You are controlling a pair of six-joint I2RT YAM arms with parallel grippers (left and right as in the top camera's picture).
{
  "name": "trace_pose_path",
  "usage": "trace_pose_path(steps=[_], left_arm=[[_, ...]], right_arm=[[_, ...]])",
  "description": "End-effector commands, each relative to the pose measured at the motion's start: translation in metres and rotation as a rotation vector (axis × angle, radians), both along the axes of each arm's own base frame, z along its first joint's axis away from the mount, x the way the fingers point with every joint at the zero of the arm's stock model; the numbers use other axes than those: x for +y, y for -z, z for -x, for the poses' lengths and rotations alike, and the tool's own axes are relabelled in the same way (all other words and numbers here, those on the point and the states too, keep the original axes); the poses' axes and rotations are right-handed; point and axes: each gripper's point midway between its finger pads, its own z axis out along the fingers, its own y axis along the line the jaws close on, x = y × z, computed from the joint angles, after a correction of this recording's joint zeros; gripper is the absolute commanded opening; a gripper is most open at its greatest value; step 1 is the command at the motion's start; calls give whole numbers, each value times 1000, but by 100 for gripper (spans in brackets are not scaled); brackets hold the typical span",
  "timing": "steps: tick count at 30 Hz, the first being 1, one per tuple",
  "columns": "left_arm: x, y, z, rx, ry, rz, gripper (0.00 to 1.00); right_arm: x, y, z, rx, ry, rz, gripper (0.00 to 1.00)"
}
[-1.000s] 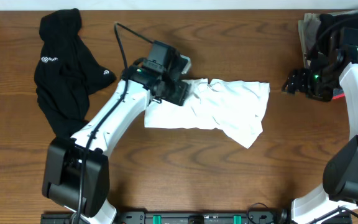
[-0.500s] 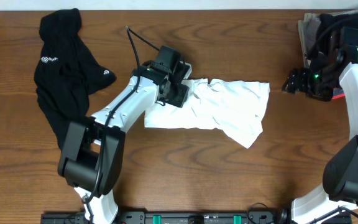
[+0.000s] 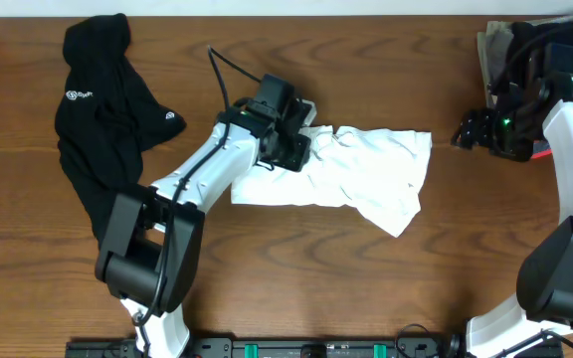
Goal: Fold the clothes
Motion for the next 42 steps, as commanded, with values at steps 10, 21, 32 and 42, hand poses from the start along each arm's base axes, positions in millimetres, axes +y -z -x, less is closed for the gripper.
trace_pose_path(steps=[10, 21, 32, 42], left_arm=[[-30, 41, 26, 101, 83, -2, 30], [-32, 40, 22, 90, 70, 9, 30], [-32, 40, 22, 90, 70, 9, 30], [-32, 40, 22, 87, 70, 11, 30]], right_arm=[[9, -8, -1, -17, -30, 3, 78], [53, 39, 13, 23, -66, -116, 72], [68, 85, 18, 30, -12, 28, 70], [75, 104, 27, 38, 50, 180, 68]])
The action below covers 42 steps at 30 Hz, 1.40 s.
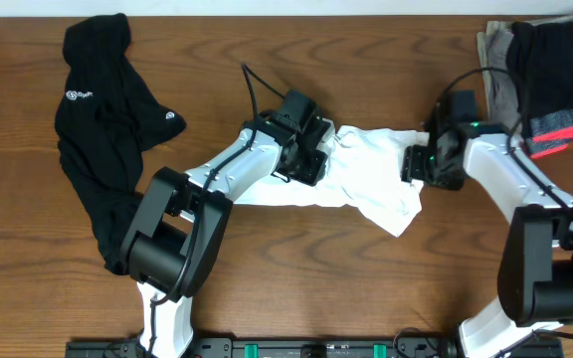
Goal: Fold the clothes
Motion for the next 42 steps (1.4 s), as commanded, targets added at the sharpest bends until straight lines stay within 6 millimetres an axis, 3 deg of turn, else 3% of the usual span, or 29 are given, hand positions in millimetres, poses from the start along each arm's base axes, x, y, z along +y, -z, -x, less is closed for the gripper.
trace_pose_path(steps=[1, 9, 18, 25, 30, 32, 38, 42], left_arm=[[-3, 0, 3, 16, -1, 13, 30], [-3, 0, 3, 15, -1, 13, 29], [-3, 0, 3, 16, -1, 13, 29], [-3, 0, 3, 16, -2, 13, 29], [-3, -3, 0, 10, -10, 18, 29], [-2, -8, -4, 7, -24, 23, 29], [3, -27, -13, -11, -75, 47, 56], [10, -52, -22, -61, -96, 74, 67]], right_arm=[[-2, 0, 2, -10, 61, 86, 68], [1, 2, 6, -3, 136, 128, 63], [14, 20, 11, 40, 128, 133, 59], [19, 22, 13, 47, 128, 134, 56], [18, 23, 15, 53, 128, 135, 48], [18, 26, 19, 63, 125, 139, 52], [14, 40, 33, 89, 133, 145, 52], [13, 42, 35, 93, 136, 147, 40]])
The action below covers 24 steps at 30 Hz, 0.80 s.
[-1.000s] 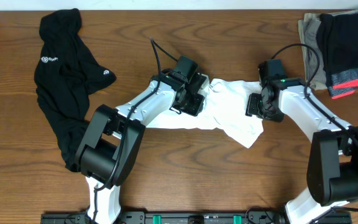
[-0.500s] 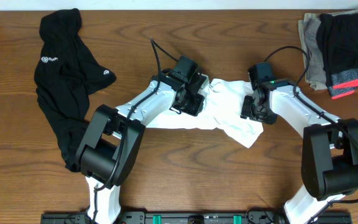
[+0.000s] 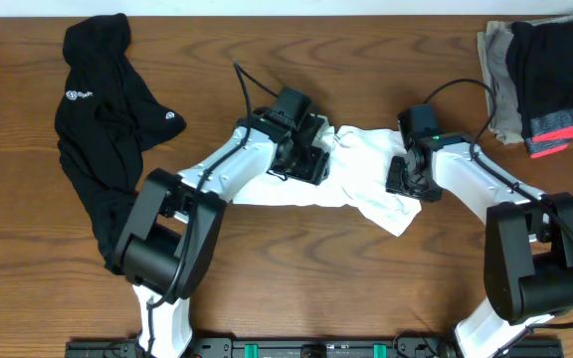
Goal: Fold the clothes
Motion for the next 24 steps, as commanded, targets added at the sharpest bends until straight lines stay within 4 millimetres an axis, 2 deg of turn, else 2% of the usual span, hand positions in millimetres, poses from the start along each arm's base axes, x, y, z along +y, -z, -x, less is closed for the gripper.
trace_pose_path(steps=[1, 4, 6, 10, 15, 20, 24], left_arm=[[5, -49, -20, -103, -39, 56, 68], [17, -81, -30, -171, -71, 88, 68], [27, -105, -35, -220, -97, 109, 68], [58, -157, -45, -333, -167, 149, 68], [110, -216, -52, -474, -283, 175, 68], [159, -246, -51, -543, -391, 167, 68], [187, -252, -50, -555, -457, 150, 68]], right_arm=[[-7, 17, 20, 67, 13, 38, 33], [-9, 17, 17, 56, 21, 33, 10], [-11, 17, 16, 56, 29, 29, 1], [-20, 17, 18, 73, 39, 17, 1], [-41, 12, 18, 85, 30, -24, 1], [-68, -1, 12, 44, 31, -89, 1], [-92, -25, 5, -7, 6, -104, 1]])
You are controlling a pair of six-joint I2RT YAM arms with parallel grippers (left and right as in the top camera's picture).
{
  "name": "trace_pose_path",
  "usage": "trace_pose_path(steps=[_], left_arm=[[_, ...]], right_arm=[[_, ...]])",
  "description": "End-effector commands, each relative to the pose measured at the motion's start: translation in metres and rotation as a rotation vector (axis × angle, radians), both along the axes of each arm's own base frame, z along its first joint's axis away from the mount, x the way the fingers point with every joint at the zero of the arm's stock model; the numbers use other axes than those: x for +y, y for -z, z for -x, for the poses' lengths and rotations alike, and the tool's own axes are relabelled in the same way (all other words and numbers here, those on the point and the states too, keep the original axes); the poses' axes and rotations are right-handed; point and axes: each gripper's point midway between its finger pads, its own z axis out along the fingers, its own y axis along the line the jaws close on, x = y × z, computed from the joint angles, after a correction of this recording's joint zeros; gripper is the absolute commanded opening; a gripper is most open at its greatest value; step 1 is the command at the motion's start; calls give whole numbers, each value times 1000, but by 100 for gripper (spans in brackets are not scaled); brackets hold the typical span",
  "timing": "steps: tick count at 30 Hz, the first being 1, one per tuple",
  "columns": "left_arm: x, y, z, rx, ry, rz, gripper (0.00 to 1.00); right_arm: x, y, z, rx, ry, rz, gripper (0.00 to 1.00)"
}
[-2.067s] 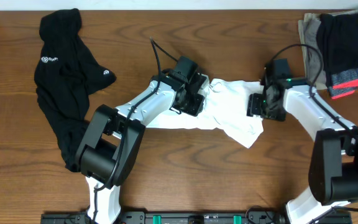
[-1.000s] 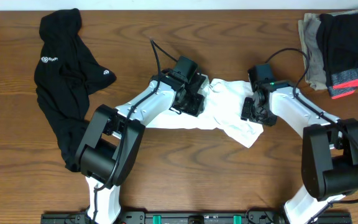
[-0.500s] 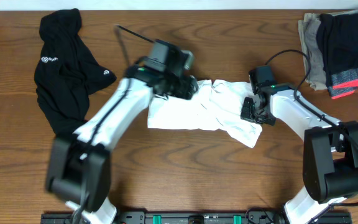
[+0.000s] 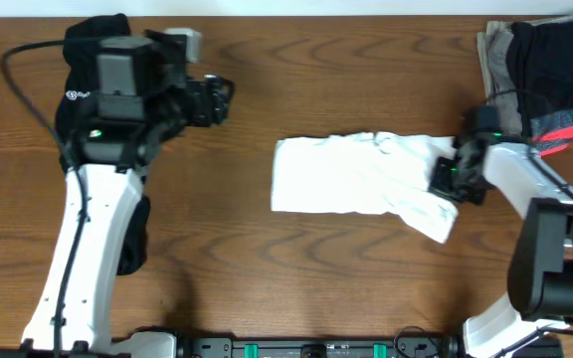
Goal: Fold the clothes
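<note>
A crumpled white garment lies flat at the table's centre right. My right gripper sits on its right end, shut on the cloth there. My left gripper is raised high over the table's upper left, well clear of the white garment, with its fingers apart and nothing between them. A black garment with a small white logo lies at the far left, mostly hidden under the raised left arm.
A pile of grey, black and red clothes lies in the back right corner, just behind the right arm. The table's back edge runs along the top of the view.
My left gripper has left the white garment's left part and now stands raised at the upper left. The white garment lies further right and flatter, with my right gripper on its right end.
First my left gripper was on the white garment's left part while the right was by the clothes pile. The right gripper then came onto the garment's right side. Now the left arm is raised away and the garment has shifted right.
</note>
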Motion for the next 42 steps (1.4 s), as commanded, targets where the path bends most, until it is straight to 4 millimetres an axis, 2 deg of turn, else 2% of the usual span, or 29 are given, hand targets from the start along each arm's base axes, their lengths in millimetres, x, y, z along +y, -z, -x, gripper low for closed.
trace_pose_path(steps=[1, 5, 9, 11, 15, 22, 27, 36, 42], left_arm=[[18, -13, -1, -18, -50, 2, 68], [32, -7, 1, 14, -84, -2, 68], [44, 0, 2, 35, -136, -47, 68], [50, 2, 2, 41, -161, -70, 68], [55, 4, 2, 46, -184, -95, 68], [55, 13, 3, 77, -183, -98, 68], [55, 27, 1, 112, -181, -100, 69], [55, 51, -6, 173, -178, -104, 68], [56, 61, -10, 198, -180, -109, 68]], right_arm=[[-16, -30, -10, -83, -91, -12, 1], [-11, -78, -25, -189, -200, -60, 1], [10, -126, -38, -294, -301, -104, 1], [28, -148, -44, -342, -351, -122, 1], [74, -167, -50, -394, -461, -161, 1], [158, -168, -50, -429, -615, -203, 1], [210, -151, -43, -411, -725, -235, 1], [278, -93, -29, -319, -867, -277, 1], [308, -90, -12, -325, -962, -320, 1]])
